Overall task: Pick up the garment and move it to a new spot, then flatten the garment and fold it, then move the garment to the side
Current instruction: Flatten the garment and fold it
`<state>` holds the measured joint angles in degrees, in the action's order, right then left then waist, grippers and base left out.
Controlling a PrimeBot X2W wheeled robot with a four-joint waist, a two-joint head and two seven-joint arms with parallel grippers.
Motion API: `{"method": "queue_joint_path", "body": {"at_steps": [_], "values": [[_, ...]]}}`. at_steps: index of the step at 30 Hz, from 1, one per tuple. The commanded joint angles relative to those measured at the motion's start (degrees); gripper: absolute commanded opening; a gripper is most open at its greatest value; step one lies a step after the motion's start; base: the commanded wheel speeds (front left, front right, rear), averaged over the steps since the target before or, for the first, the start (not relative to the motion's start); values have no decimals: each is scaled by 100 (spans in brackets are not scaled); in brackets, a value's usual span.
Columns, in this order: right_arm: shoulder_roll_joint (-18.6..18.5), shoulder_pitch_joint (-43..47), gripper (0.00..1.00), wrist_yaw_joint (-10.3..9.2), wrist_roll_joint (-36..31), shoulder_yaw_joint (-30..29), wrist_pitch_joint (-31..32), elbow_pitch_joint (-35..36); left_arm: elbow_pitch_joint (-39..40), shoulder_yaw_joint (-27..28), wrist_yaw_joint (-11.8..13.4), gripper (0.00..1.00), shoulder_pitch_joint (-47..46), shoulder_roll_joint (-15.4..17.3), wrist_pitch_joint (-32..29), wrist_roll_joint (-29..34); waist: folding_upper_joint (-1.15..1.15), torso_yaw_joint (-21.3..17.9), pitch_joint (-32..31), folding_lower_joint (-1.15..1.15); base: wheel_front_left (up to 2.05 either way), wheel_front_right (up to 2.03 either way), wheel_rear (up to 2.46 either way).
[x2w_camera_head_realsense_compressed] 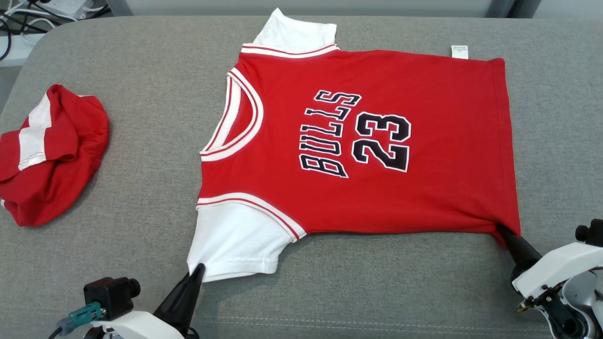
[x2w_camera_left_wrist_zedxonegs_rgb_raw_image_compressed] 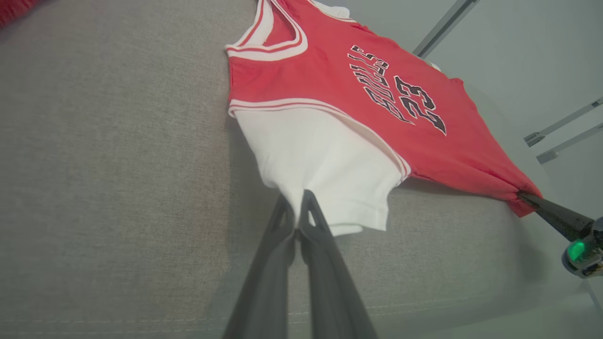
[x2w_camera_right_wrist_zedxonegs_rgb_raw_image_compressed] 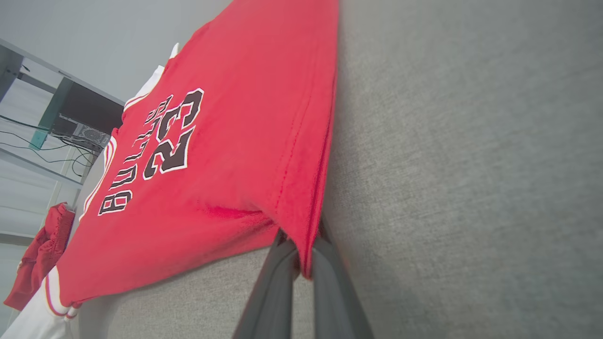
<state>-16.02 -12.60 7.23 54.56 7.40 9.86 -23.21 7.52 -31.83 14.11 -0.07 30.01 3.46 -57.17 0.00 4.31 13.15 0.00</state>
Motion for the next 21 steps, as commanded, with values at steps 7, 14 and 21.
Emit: {"method": "queue_joint_path", "body": {"at_steps": [7,14,21], "values": [[120,293,94,25,-54,-232,283,244,-145,59,-273,100,-58,-15,-148,-274,0,125,-130,0,0,0,0],[242,449,100,25,-291,-617,203,348,-548,-3,-429,100,-263,74,-237,-198,0,111,-223,0,0,0,0],[400,667,100,25,-840,-1253,-366,696,-277,457,231,100,-446,351,359,383,0,78,-339,0,0,0,0]]}}
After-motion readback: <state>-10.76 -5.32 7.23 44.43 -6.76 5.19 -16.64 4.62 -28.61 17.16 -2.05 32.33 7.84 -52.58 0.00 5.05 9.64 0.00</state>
